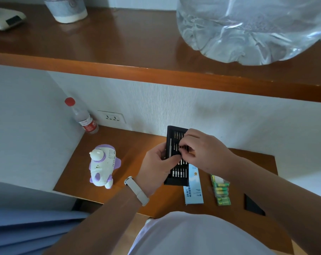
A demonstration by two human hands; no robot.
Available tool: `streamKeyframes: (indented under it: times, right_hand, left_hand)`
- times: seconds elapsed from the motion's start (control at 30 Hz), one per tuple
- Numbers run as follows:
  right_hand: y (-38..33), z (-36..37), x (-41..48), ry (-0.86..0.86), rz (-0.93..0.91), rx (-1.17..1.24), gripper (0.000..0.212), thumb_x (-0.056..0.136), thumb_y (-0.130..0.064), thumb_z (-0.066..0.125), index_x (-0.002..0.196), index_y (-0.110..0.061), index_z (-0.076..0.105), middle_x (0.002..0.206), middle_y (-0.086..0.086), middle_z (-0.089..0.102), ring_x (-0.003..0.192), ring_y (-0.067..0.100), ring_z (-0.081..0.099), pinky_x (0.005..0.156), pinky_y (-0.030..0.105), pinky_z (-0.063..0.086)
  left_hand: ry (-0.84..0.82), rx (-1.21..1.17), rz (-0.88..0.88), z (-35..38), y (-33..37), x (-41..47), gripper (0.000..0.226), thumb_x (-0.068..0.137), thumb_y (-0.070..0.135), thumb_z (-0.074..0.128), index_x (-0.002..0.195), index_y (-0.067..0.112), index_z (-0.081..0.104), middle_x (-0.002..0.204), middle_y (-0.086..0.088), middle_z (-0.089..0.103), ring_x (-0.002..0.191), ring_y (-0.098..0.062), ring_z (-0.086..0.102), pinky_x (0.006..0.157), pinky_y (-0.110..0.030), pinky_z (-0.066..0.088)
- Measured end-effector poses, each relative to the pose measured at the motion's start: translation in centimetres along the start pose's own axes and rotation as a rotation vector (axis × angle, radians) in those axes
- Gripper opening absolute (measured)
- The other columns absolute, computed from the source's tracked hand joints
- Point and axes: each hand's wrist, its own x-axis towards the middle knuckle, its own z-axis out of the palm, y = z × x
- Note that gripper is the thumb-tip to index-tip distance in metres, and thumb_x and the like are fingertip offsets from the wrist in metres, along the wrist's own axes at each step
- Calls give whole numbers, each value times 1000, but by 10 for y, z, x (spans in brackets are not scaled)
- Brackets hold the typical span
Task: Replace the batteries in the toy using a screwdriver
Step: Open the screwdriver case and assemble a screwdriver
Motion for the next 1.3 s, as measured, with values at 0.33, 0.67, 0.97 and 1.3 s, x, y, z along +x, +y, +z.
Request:
streamKeyframes:
  times: [0.33, 0.67, 0.97, 1.3]
  right_hand:
    - [-1, 9, -4, 33, -13, -28, 7, 82, -6, 76, 88, -4, 73, 85, 7, 67, 69, 19, 65, 54, 24, 52]
    - [-2, 9, -3, 3, -65, -62, 6, 84, -4, 74, 89, -4, 72, 87, 8, 66, 70, 19, 65, 54, 24, 54]
    - [-6, 12, -8, 1, 4, -37, 7, 87, -7, 70, 94, -6, 72, 90, 5, 65, 74, 17, 64, 58, 19, 51]
    - [3, 0, -4, -153, 138, 80, 14, 94, -27, 64, 95, -16, 73, 89, -11, 56, 78, 7, 57, 65, 10, 38]
  left_hand:
    - [9, -13, -3, -2, -1, 0, 23, 91, 15, 70, 111, 27, 71, 101, -4, 77, 93, -22, 75, 75, -30, 61]
    - [26, -75, -34, 0, -7, -4, 20, 91, 15, 70, 107, 27, 72, 100, -5, 77, 91, -23, 76, 72, -30, 61]
    - [15, -67, -28, -2, -8, -6, 18, 90, 15, 70, 103, 28, 72, 98, -5, 77, 91, -22, 76, 71, -29, 61]
    - [-38, -49, -57, -2, -11, -8, 23, 91, 14, 70, 110, 26, 71, 103, -7, 77, 96, -25, 75, 80, -41, 63]
